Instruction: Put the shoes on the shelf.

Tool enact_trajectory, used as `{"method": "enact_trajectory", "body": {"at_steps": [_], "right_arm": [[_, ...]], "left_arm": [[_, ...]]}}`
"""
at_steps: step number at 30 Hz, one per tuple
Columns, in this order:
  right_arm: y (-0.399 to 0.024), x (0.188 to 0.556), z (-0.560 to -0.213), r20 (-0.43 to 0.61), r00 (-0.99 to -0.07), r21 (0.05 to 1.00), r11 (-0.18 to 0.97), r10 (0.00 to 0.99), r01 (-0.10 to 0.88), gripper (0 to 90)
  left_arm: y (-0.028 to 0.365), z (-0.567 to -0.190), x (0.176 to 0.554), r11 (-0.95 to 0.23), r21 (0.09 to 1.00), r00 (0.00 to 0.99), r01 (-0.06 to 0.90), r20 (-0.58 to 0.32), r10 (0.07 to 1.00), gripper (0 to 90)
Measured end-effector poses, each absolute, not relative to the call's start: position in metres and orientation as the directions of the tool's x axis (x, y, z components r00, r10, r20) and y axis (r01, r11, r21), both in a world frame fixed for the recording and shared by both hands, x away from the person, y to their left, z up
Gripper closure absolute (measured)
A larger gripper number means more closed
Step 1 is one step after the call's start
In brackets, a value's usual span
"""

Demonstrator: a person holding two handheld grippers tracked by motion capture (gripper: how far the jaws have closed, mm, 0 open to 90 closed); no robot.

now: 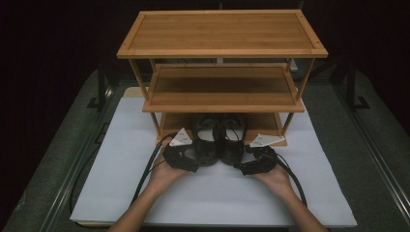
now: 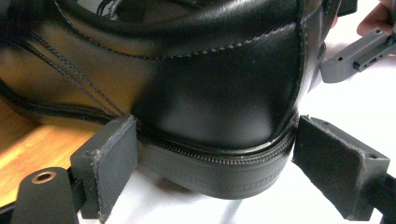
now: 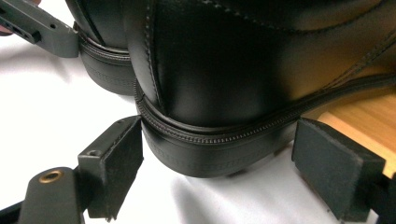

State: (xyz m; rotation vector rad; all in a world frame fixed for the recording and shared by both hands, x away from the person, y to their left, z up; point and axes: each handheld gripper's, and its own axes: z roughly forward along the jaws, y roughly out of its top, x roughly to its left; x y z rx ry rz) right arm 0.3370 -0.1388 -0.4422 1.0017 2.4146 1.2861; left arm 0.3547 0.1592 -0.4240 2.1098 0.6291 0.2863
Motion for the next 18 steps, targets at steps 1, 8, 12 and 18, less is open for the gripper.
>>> {"method": "enact_trajectory", "body": {"at_steps": [1,8,12,18], "right_arm": [[-0.137,0.34,-0.44,0.101,-0.739,0.795,0.392,0.666,0.462,16.4],[-0.134,0.351,-0.439,0.093,-0.729,0.8,0.386,0.678,0.46,16.3],[-0.134,0.354,-0.443,0.097,-0.726,0.804,0.376,0.681,0.461,16.3],[-0.132,0.361,-0.441,0.094,-0.721,0.798,0.381,0.687,0.467,16.3]], "left_arm": [[0.159,-0.424,0.358,-0.468,0.819,0.841,0.333,-0.033,0.541,13.5],[0.16,-0.427,0.37,-0.469,0.818,0.838,0.332,-0.027,0.546,13.5],[0.16,-0.427,0.375,-0.458,0.824,0.835,0.334,-0.033,0.55,13.2],[0.161,-0.43,0.382,-0.445,0.83,0.829,0.337,-0.038,0.558,13.2]]}}
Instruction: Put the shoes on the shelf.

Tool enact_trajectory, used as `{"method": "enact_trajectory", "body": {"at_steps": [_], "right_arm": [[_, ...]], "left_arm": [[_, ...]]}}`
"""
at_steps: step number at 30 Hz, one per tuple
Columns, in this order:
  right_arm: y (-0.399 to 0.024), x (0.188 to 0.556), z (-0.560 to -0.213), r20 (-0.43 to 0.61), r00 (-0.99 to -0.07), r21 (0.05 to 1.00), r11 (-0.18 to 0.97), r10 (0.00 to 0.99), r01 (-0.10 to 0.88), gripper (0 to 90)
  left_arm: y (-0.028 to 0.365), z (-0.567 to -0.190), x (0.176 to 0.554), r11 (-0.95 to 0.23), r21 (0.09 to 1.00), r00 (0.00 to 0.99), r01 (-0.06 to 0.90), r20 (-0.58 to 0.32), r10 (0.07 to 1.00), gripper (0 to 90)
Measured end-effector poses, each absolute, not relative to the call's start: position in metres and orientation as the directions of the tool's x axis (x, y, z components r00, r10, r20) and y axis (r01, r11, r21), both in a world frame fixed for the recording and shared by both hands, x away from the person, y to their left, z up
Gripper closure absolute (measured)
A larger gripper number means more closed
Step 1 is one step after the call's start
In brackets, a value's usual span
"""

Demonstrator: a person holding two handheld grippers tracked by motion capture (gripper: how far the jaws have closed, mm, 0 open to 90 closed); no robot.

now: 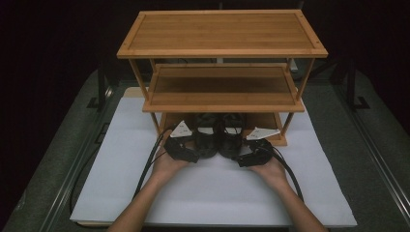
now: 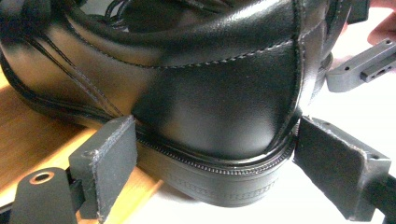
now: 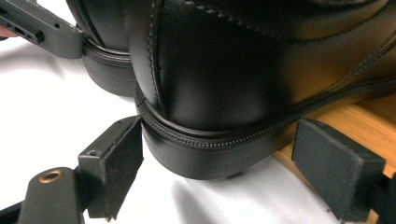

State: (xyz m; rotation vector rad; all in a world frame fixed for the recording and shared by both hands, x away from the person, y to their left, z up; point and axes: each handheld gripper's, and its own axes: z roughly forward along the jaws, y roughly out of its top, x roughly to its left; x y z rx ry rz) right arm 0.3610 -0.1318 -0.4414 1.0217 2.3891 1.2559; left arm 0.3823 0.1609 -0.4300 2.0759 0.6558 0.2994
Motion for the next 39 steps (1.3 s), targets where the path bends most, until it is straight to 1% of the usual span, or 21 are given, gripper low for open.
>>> {"method": "enact_trajectory", "body": {"at_steps": [2,3,7,19,21,25,31,32,35,39], "right_arm": [[-0.13,0.365,-0.437,0.07,-0.725,0.805,0.39,0.686,0.447,19.0],[-0.13,0.367,-0.435,0.082,-0.722,0.811,0.376,0.687,0.449,18.9],[-0.132,0.376,-0.435,0.089,-0.721,0.795,0.387,0.687,0.467,18.8],[-0.135,0.387,-0.439,0.078,-0.698,0.816,0.357,0.712,0.455,19.5],[-0.136,0.386,-0.44,0.096,-0.694,0.814,0.345,0.714,0.468,20.2],[-0.137,0.383,-0.439,0.09,-0.693,0.817,0.345,0.715,0.462,22.2],[-0.145,0.379,-0.435,0.103,-0.694,0.822,0.332,0.712,0.463,22.2],[-0.147,0.377,-0.434,0.105,-0.694,0.819,0.334,0.712,0.466,21.9],[-0.155,0.369,-0.43,0.105,-0.694,0.813,0.34,0.712,0.472,18.7],[-0.162,0.363,-0.426,0.1,-0.688,0.812,0.341,0.719,0.474,17.1]], "left_arm": [[0.161,-0.432,0.384,-0.431,0.832,0.821,0.349,-0.05,0.568,13.3],[0.16,-0.433,0.386,-0.428,0.837,0.823,0.342,-0.047,0.567,13.3],[0.157,-0.432,0.391,-0.437,0.834,0.822,0.338,-0.035,0.569,13.3],[0.154,-0.437,0.402,-0.421,0.838,0.807,0.348,-0.038,0.59,13.3],[0.154,-0.437,0.401,-0.422,0.837,0.806,0.348,-0.037,0.591,13.3],[0.155,-0.435,0.399,-0.431,0.832,0.805,0.35,-0.032,0.592,14.1],[0.161,-0.43,0.394,-0.444,0.821,0.811,0.36,-0.04,0.584,14.0],[0.163,-0.428,0.392,-0.458,0.815,0.816,0.355,-0.031,0.578,13.9],[0.168,-0.425,0.385,-0.448,0.818,0.811,0.36,-0.037,0.584,13.9],[0.178,-0.42,0.378,-0.454,0.812,0.807,0.367,-0.035,0.589,13.7]]}}
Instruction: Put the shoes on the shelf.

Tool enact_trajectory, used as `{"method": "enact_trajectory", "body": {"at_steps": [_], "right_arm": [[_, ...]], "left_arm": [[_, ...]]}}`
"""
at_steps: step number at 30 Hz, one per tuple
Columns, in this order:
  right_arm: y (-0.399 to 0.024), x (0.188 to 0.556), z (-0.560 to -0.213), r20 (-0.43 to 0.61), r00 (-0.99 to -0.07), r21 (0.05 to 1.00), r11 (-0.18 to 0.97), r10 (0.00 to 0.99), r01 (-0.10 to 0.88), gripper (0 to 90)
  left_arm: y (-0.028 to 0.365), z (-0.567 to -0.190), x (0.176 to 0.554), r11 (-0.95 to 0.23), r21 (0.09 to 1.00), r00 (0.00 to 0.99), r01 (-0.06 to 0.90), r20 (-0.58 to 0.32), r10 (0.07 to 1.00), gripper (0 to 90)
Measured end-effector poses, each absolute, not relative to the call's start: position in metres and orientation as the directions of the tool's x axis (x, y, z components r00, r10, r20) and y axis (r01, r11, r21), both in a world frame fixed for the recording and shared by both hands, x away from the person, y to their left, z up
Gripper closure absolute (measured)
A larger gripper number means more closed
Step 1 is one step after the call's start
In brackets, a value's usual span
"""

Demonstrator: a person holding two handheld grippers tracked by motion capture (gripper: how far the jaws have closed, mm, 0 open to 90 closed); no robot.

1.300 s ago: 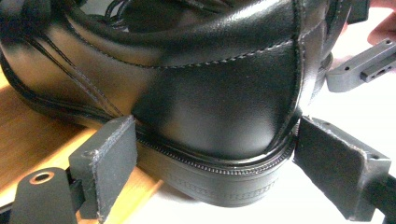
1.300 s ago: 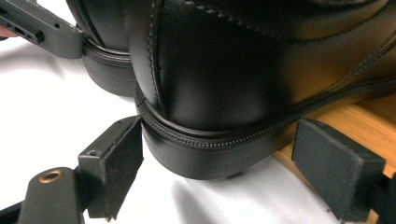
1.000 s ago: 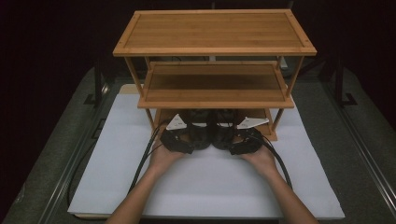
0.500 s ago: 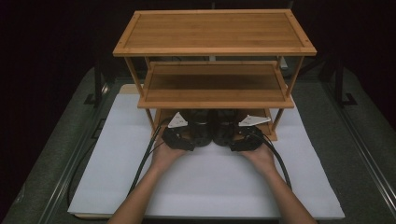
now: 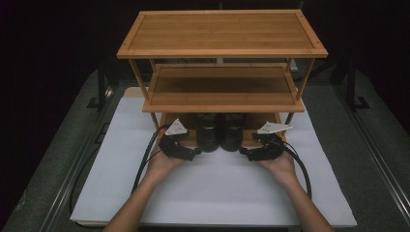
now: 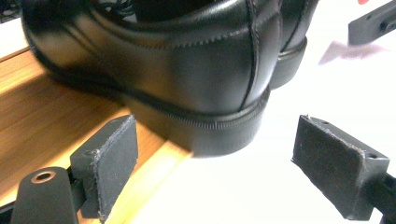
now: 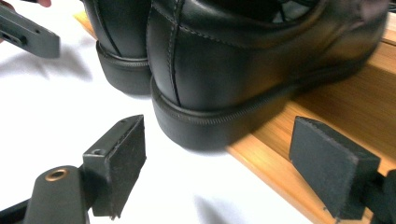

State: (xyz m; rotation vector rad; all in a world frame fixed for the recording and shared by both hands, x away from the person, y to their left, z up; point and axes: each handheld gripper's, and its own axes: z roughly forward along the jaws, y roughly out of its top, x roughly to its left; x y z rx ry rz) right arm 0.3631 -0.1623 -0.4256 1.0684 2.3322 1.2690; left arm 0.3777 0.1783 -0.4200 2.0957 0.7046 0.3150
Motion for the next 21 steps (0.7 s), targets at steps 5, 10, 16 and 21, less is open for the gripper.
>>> {"method": "enact_trajectory", "body": {"at_steps": [5,10,16,21], "right_arm": [[-0.18,0.348,-0.415,0.097,-0.667,0.81,0.331,0.738,0.484,15.9],[-0.2,0.329,-0.409,0.093,-0.65,0.814,0.319,0.754,0.486,15.3],[-0.216,0.312,-0.407,0.074,-0.636,0.814,0.322,0.768,0.483,14.2],[-0.231,0.295,-0.408,0.059,-0.622,0.804,0.333,0.781,0.493,13.3]], "left_arm": [[0.193,-0.414,0.363,-0.465,0.799,0.799,0.38,-0.031,0.6,13.4],[0.208,-0.408,0.348,-0.475,0.792,0.798,0.383,-0.025,0.602,13.4],[0.225,-0.405,0.331,-0.479,0.789,0.795,0.384,-0.019,0.607,13.4],[0.244,-0.409,0.315,-0.483,0.781,0.784,0.396,-0.013,0.621,13.4]]}}
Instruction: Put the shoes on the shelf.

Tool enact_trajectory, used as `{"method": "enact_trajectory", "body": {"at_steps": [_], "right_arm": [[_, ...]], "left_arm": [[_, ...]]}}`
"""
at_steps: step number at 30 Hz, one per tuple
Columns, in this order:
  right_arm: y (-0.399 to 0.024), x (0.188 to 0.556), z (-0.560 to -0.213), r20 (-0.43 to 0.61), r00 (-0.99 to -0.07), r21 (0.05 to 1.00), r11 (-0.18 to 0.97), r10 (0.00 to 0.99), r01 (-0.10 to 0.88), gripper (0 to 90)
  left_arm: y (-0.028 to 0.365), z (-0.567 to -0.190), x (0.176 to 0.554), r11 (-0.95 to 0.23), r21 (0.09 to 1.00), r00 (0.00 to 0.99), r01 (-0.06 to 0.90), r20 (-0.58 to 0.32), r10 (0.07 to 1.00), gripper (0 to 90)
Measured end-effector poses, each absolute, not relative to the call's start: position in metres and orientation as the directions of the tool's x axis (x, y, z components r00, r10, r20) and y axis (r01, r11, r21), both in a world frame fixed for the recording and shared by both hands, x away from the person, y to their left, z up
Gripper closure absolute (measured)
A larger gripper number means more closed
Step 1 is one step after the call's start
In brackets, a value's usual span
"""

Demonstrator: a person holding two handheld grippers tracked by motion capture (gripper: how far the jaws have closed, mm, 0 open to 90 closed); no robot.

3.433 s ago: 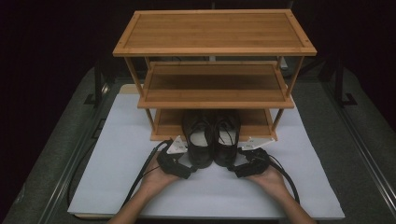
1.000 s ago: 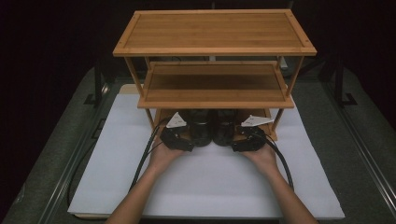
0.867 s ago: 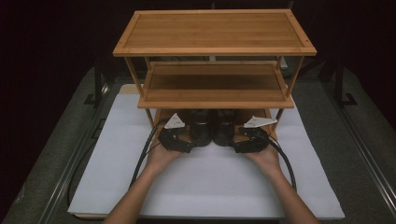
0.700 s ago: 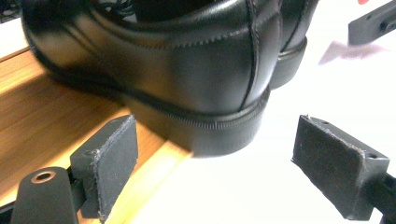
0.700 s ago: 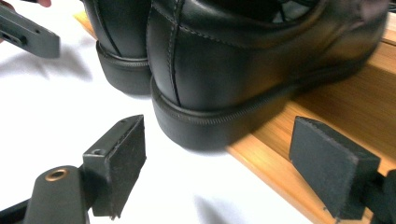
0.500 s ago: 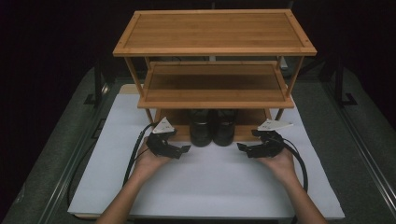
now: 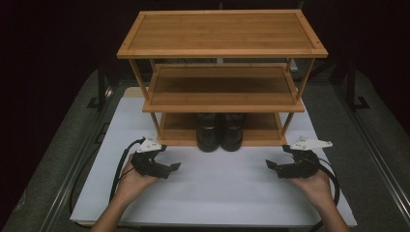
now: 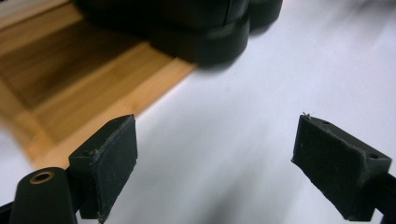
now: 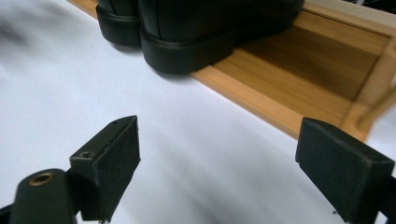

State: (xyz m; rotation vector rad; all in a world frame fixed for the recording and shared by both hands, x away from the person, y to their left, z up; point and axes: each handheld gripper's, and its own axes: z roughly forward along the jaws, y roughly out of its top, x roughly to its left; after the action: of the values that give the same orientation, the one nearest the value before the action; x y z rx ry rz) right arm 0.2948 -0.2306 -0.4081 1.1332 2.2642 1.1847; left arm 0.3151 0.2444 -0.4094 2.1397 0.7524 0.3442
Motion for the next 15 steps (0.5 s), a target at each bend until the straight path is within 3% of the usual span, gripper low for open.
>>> {"method": "enact_trajectory", "body": {"at_steps": [15], "right_arm": [[-0.268,0.252,-0.449,0.042,-0.575,0.747,0.356,0.817,0.562,13.4]], "left_arm": [[0.306,-0.429,0.269,-0.464,0.752,0.713,0.469,-0.012,0.701,13.1]]}}
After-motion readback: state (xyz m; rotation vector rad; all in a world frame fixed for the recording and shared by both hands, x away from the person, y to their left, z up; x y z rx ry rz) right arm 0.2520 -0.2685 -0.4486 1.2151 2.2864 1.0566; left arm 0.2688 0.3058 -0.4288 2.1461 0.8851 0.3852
